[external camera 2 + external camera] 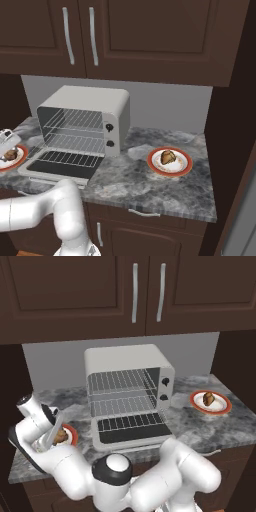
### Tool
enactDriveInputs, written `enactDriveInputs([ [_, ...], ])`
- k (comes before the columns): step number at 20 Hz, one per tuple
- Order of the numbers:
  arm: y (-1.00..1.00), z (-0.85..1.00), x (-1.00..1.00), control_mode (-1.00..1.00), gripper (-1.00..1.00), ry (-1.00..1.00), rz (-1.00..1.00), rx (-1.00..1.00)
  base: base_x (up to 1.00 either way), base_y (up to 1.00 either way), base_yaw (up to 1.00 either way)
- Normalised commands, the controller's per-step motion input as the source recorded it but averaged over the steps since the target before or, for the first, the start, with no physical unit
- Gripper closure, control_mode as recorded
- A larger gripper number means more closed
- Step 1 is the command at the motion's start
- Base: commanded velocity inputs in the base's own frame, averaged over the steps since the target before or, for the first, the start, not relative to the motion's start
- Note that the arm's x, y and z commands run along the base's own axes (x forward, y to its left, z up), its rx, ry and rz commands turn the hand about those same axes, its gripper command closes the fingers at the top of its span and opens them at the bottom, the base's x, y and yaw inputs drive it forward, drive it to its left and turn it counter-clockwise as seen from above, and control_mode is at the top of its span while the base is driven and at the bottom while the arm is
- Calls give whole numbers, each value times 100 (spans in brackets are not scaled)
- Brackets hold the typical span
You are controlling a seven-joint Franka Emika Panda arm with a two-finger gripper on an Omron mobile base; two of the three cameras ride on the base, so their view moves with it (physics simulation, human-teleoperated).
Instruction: Open the toaster oven door. Place the bread on the top rack in the toaster oven and place the chicken drumstick on the bottom rack.
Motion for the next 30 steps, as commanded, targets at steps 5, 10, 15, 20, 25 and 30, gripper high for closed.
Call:
enactDriveInputs([
  [5,-7,36,0,-100,100,-7,4,0,0,0,0],
  [10,-15,51,-5,-100,100,-1,9,3,0,0,0],
  [15,-42,38,-25,-100,100,-11,9,9,0,0,0],
  [20,-60,28,-33,-100,100,-23,11,15,0,0,0],
  [25,-66,32,-28,-100,100,-21,5,22,0,0,0],
  [30,-56,36,-11,-100,100,-2,0,17,0,0,0],
])
